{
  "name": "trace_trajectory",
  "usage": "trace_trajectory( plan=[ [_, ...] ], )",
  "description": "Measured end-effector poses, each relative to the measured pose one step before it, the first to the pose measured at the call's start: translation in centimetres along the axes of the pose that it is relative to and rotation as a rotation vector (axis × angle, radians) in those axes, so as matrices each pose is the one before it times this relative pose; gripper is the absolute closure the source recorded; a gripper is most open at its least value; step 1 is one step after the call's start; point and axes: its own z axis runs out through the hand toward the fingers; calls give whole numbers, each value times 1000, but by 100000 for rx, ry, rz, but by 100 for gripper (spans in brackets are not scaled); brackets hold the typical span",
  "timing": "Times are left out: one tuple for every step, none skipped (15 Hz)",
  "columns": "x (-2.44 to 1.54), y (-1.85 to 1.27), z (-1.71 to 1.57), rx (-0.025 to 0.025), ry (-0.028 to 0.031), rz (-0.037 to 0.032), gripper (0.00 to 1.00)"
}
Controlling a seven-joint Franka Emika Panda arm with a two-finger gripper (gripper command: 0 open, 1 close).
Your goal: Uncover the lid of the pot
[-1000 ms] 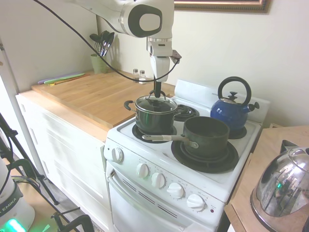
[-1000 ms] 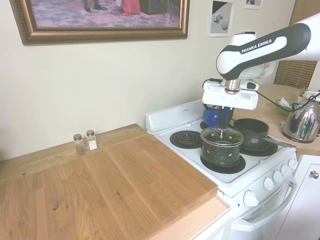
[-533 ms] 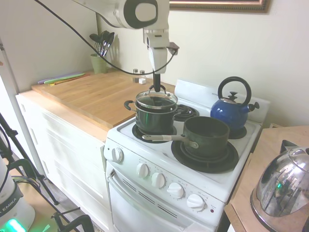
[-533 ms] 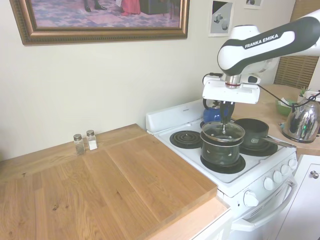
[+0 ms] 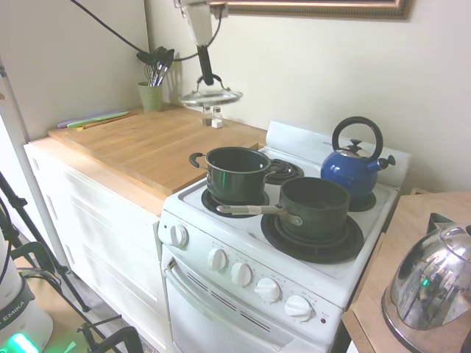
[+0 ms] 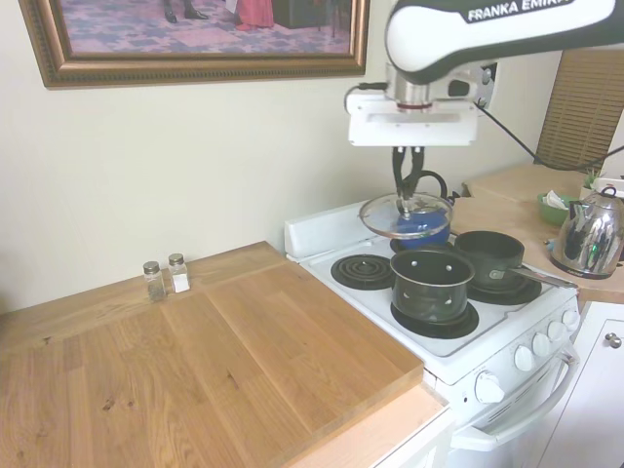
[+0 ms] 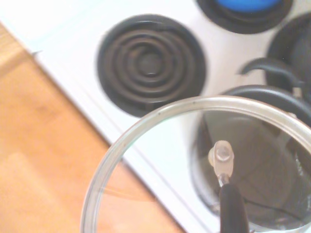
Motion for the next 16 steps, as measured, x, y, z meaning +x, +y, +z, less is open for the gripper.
trace_trajectory(
  plan=[
    [-2146,-1410,-17,-310,579,-2110,100],
    [-2247,-1543,401,-607,474,-2359,100],
    [-2471,-1672,682,-578,28,-2775,100],
    [-2087,-1593,770,-349,-354,-2534,100],
    [-1481,-1378,664,-358,-538,-1954,100],
    [-1070,-1358,673,-333,-612,-1320,100],
    [-655,-1265,762,-300,-470,-688,100],
    [-350,-1103,759,-553,-638,-547,100],
    [-352,-1157,922,-271,-841,-766,100],
    [-482,-978,1108,-484,-1320,-1104,100],
    [-489,-801,1373,-874,-1080,-1186,100],
    [-476,-653,1289,-520,-772,-998,100],
    [-620,-524,1217,-16,-871,-1007,100],
    [-483,-439,1117,0,-692,-957,100],
    [-419,-257,836,-278,-872,-919,100],
    [-264,-191,826,-307,-1254,-929,100]
  ],
)
